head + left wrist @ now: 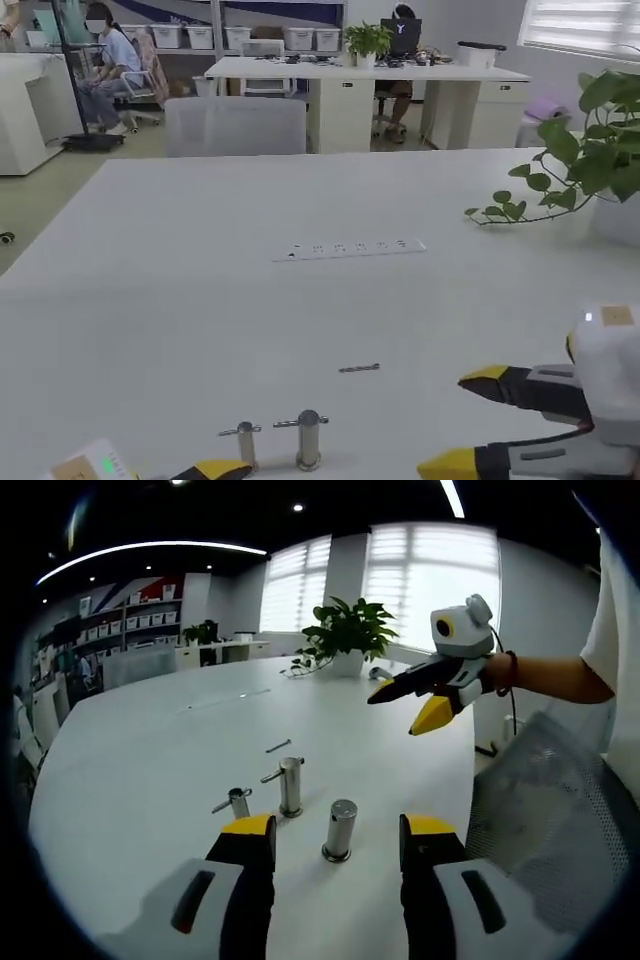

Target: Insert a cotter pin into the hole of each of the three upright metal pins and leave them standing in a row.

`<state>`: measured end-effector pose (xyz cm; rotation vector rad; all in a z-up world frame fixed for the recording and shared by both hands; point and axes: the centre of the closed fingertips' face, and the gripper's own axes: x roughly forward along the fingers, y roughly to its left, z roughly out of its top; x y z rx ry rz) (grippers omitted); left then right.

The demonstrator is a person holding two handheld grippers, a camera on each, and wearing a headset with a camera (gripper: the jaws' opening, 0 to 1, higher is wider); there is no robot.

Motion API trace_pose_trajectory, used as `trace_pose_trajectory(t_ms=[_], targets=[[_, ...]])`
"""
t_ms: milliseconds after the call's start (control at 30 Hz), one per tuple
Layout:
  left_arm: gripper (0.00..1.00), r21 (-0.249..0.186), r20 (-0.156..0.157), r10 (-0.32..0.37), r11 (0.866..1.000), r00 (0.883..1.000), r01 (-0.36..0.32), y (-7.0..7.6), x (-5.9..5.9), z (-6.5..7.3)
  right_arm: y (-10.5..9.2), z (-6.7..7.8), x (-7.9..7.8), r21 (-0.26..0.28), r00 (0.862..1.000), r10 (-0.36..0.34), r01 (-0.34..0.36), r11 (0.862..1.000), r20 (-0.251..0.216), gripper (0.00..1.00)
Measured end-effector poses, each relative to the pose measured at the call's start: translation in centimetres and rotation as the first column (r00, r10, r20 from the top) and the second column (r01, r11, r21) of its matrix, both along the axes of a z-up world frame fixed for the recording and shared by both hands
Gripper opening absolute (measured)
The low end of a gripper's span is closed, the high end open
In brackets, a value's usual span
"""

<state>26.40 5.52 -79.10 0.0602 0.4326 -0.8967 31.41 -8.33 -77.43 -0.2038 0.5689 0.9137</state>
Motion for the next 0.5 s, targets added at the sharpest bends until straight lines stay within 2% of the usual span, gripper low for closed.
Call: trace_pose_trajectory(t_ms=[100, 233, 333, 400, 500], targets=[[0.52, -0.009, 0.000, 0.011, 1.000, 1.000, -0.011, 0.4, -0.2, 0.2, 0.1, -0.1, 0.7, -0.010, 1.000, 0.017, -0.017, 1.000, -0.004, 0.69], [0.59, -0.019, -0.018, 0.028, 0.999, 0.999, -0.028, 0.7, -0.2, 0.2, 0.2, -0.3, 1.7, -0.024, 0.999, 0.040, -0.040, 0.999, -0.009, 0.69], [0.62, -0.008, -0.014, 0.032, 0.999, 0.999, -0.032, 1.0, -0.2, 0.1, 0.4, -0.6, 2.4, -0.048, 0.998, 0.066, -0.067, 0.997, -0.012, 0.68], [0.65, -0.017, -0.021, 0.043, 0.999, 0.999, -0.043, 1.1, -0.3, 0.2, 0.4, -0.9, 2.7, -0.067, 0.997, 0.081, -0.082, 0.994, -0.017, 0.66], [0.69, -0.025, -0.014, 0.054, 0.998, 0.998, -0.054, 1.3, -0.3, 0.3, 0.6, -1.2, 3.5, -0.087, 0.994, 0.106, -0.107, 0.991, -0.016, 0.65]])
